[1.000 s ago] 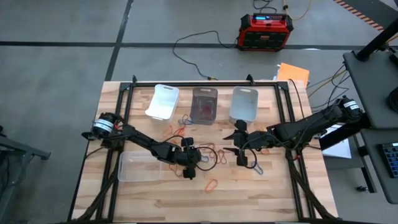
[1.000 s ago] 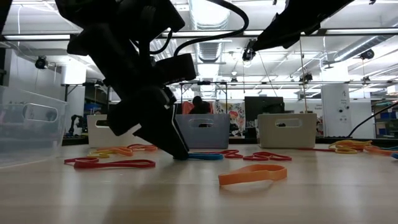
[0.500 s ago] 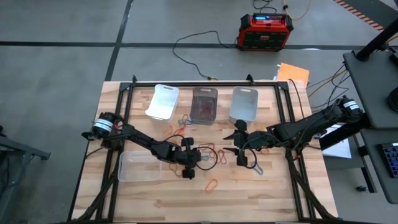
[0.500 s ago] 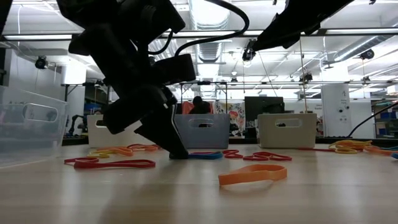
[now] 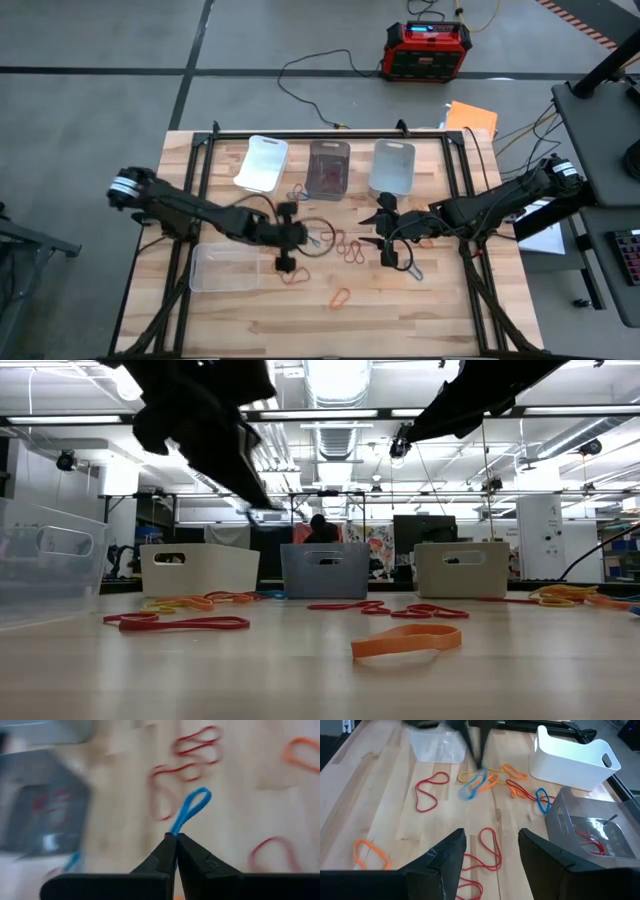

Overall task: Sort rubber bands into baskets
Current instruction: Put the blue rubber band into the white bin

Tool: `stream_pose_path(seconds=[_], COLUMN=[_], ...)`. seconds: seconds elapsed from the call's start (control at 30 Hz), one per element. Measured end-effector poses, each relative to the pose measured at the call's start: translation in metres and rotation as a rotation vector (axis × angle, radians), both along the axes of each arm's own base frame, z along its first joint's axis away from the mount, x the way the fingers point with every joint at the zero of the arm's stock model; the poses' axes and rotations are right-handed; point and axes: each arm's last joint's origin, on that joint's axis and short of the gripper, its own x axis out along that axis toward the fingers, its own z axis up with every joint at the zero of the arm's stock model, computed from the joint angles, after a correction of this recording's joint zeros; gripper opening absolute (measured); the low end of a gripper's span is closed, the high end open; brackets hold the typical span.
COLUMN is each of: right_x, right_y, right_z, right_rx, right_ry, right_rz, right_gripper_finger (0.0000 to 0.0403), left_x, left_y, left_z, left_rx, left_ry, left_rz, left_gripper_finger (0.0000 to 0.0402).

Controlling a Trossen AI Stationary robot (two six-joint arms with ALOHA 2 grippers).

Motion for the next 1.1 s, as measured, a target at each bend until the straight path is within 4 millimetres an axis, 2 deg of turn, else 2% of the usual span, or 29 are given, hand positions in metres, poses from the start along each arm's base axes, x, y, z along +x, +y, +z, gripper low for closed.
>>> stream_pose_path(seconds=[0.3,0.5,0.67,0.77,0.83,1.1], right_x=[0.001,0.002,0.002,0.002,0.002,0.002], right_y=[0.000,0.000,0.000,0.000,0.000,0.000], right_z=[0.001,0.003,0.003,0.003,0.003,0.003], right_rx=[0.003,0.001,-0.001,-0.002,-0.003,-0.006], right_ry=[-0.010,-0.037,-0.036,-0.035,-0.035,-0.035], right_rz=[-0.002,0.003,0.004,0.004,0.005,0.007], right_gripper_finger=[0.0178,0.0178,0.0178,0.0178,0.0178,0.0178], left_x=[-0.054,-0.084,-0.107,-0.115,-0.116,-0.103], left_y=[0.069,0.129,0.180,0.201,0.209,0.224], left_z=[0.057,0.071,0.067,0.061,0.055,0.027], left_rx=[0.135,0.148,0.026,-0.088,-0.150,-0.205], left_ry=[-0.004,0.021,0.014,-0.004,-0.003,0.107], left_rz=[0.211,0.371,0.557,0.630,0.655,0.690], left_gripper_finger=[0.0000,0.0000,0.0000,0.0000,0.0000,0.0000])
